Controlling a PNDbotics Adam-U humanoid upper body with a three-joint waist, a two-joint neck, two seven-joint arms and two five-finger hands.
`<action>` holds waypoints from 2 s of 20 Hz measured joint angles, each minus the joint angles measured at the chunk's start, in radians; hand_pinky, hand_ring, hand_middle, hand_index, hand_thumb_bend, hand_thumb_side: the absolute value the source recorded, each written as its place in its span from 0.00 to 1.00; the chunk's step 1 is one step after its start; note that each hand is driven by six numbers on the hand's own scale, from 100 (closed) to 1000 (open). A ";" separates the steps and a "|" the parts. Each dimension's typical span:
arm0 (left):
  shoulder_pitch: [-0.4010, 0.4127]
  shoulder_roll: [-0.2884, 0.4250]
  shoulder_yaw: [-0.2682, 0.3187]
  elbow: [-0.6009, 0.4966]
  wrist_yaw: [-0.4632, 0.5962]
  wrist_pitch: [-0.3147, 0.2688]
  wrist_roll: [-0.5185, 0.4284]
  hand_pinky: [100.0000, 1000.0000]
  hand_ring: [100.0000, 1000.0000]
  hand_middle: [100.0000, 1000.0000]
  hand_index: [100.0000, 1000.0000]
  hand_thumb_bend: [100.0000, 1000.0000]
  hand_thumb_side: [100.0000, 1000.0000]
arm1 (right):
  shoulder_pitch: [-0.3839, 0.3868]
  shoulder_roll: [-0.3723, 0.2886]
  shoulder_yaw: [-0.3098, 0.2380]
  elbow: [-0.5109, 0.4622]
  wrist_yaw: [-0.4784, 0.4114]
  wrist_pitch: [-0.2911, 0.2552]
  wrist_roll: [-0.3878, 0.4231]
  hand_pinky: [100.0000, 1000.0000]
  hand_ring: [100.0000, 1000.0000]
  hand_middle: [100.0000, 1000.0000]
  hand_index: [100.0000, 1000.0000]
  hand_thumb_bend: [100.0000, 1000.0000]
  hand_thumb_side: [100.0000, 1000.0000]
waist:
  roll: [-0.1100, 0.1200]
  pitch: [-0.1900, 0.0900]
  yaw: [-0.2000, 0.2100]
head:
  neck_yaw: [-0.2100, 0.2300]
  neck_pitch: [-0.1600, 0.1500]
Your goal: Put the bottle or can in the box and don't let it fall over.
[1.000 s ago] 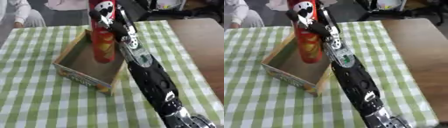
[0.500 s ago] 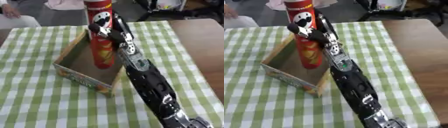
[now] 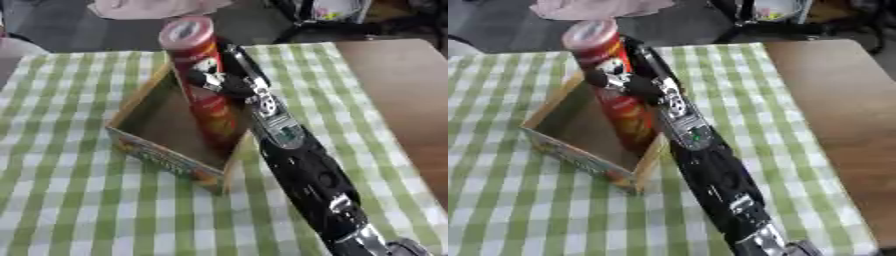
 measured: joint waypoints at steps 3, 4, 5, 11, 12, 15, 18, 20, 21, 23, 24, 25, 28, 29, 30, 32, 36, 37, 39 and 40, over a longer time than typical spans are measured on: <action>0.001 0.000 0.000 0.000 0.000 0.000 0.001 0.84 0.69 0.69 0.70 0.54 0.42 | 0.010 -0.012 0.000 0.000 0.039 0.020 0.025 0.55 0.92 0.93 0.86 1.00 0.47 | 0.000 -0.002 -0.006 | 0.004 0.000; 0.001 0.000 0.000 0.000 0.000 -0.001 0.001 0.84 0.69 0.69 0.70 0.54 0.42 | 0.010 -0.014 0.000 0.000 0.049 0.025 0.030 0.55 0.92 0.94 0.86 1.00 0.47 | 0.000 -0.004 -0.008 | 0.005 0.000; 0.001 0.000 0.000 0.000 0.000 -0.001 0.001 0.85 0.69 0.69 0.70 0.54 0.42 | 0.012 -0.018 0.000 -0.001 0.056 0.031 0.032 0.55 0.92 0.94 0.86 1.00 0.47 | 0.000 -0.006 -0.009 | 0.006 0.001; 0.007 0.000 0.000 0.000 0.000 -0.001 0.001 0.85 0.69 0.69 0.70 0.54 0.42 | 0.017 -0.031 -0.008 -0.019 0.060 0.055 0.018 0.55 0.92 0.94 0.86 1.00 0.44 | 0.003 -0.009 -0.016 | 0.008 0.001; 0.008 0.000 0.000 0.000 0.000 -0.001 0.001 0.85 0.69 0.69 0.70 0.54 0.42 | 0.017 -0.034 -0.011 -0.023 0.056 0.057 0.013 0.55 0.92 0.94 0.86 1.00 0.44 | 0.004 -0.010 -0.017 | 0.008 0.002; 0.009 0.000 0.000 0.000 0.000 -0.001 0.001 0.85 0.69 0.69 0.70 0.54 0.42 | 0.017 -0.042 -0.019 -0.040 0.045 0.063 -0.002 0.56 0.93 0.95 0.86 1.00 0.44 | 0.006 -0.016 -0.019 | 0.008 0.004; 0.011 0.000 0.000 0.000 0.000 -0.001 0.001 0.85 0.69 0.69 0.70 0.54 0.42 | 0.017 -0.056 -0.027 -0.055 0.038 0.070 -0.013 0.56 0.93 0.96 0.87 1.00 0.46 | 0.006 -0.022 -0.023 | 0.009 0.004; 0.014 0.000 0.000 0.000 0.000 -0.001 0.001 0.85 0.69 0.69 0.70 0.54 0.42 | 0.017 -0.066 -0.031 -0.057 0.036 0.074 -0.017 0.56 0.94 0.96 0.87 1.00 0.45 | 0.006 -0.025 -0.024 | 0.011 0.004; 0.017 0.000 0.000 0.000 0.000 -0.001 0.001 0.85 0.69 0.69 0.70 0.54 0.42 | 0.017 -0.071 -0.031 -0.057 0.036 0.075 -0.017 0.56 0.94 0.96 0.87 1.00 0.45 | 0.006 -0.026 -0.026 | 0.012 0.004; 0.017 0.000 0.000 0.001 0.000 -0.001 0.001 0.85 0.69 0.69 0.70 0.54 0.42 | 0.017 -0.080 -0.032 -0.058 0.035 0.078 -0.017 0.56 0.94 0.96 0.87 1.00 0.45 | 0.007 -0.027 -0.029 | 0.013 0.004; 0.018 0.000 0.000 0.001 0.000 -0.001 0.001 0.85 0.69 0.69 0.70 0.54 0.42 | 0.018 -0.083 -0.032 -0.058 0.034 0.080 -0.016 0.56 0.94 0.96 0.87 1.00 0.45 | 0.007 -0.027 -0.029 | 0.013 0.004; 0.018 0.000 0.000 0.001 0.000 -0.001 0.001 0.85 0.69 0.69 0.70 0.54 0.42 | 0.020 -0.087 -0.034 -0.058 0.032 0.082 -0.016 0.56 0.94 0.96 0.87 1.00 0.45 | 0.008 -0.027 -0.030 | 0.015 0.005; 0.019 0.001 0.000 0.003 0.000 -0.001 0.001 0.85 0.69 0.69 0.70 0.54 0.42 | 0.030 -0.103 -0.043 -0.058 0.019 0.085 -0.017 0.55 0.94 0.96 0.87 1.00 0.45 | 0.012 -0.028 -0.036 | 0.017 0.005; 0.020 0.001 0.000 0.004 0.000 -0.001 0.001 0.85 0.69 0.69 0.70 0.54 0.42 | 0.034 -0.109 -0.045 -0.058 0.015 0.086 -0.019 0.55 0.93 0.96 0.87 1.00 0.44 | 0.013 -0.030 -0.037 | 0.017 0.005; 0.020 0.001 0.000 0.005 0.000 -0.001 0.001 0.85 0.69 0.69 0.70 0.54 0.42 | 0.036 -0.114 -0.049 -0.059 0.010 0.088 -0.021 0.55 0.93 0.96 0.87 1.00 0.44 | 0.013 -0.031 -0.039 | 0.017 0.005; 0.023 0.001 0.000 0.006 0.000 -0.001 0.001 0.85 0.69 0.69 0.70 0.54 0.42 | 0.040 -0.126 -0.056 -0.062 0.000 0.090 -0.028 0.55 0.93 0.97 0.87 1.00 0.43 | 0.013 -0.033 -0.044 | 0.021 0.006; 0.028 0.002 0.000 0.006 -0.001 -0.001 0.001 0.85 0.69 0.69 0.70 0.54 0.42 | 0.057 -0.160 -0.068 -0.074 -0.020 0.096 -0.039 0.55 0.93 0.97 0.87 1.00 0.41 | 0.017 -0.037 -0.049 | 0.026 0.014; 0.029 0.002 0.000 0.006 -0.001 -0.001 0.001 0.85 0.69 0.69 0.70 0.54 0.42 | 0.062 -0.172 -0.070 -0.079 -0.027 0.098 -0.041 0.55 0.93 0.97 0.87 1.00 0.41 | 0.018 -0.037 -0.051 | 0.027 0.014; 0.033 0.003 0.001 0.006 -0.001 -0.001 0.001 0.85 0.69 0.69 0.70 0.54 0.42 | 0.073 -0.197 -0.078 -0.084 -0.039 0.102 -0.046 0.55 0.92 0.96 0.87 1.00 0.38 | 0.018 -0.039 -0.055 | 0.029 0.014; 0.035 0.003 0.001 0.006 -0.001 -0.001 0.001 0.85 0.69 0.69 0.70 0.54 0.42 | 0.080 -0.211 -0.082 -0.088 -0.045 0.104 -0.050 0.55 0.92 0.96 0.87 1.00 0.37 | 0.019 -0.040 -0.055 | 0.030 0.014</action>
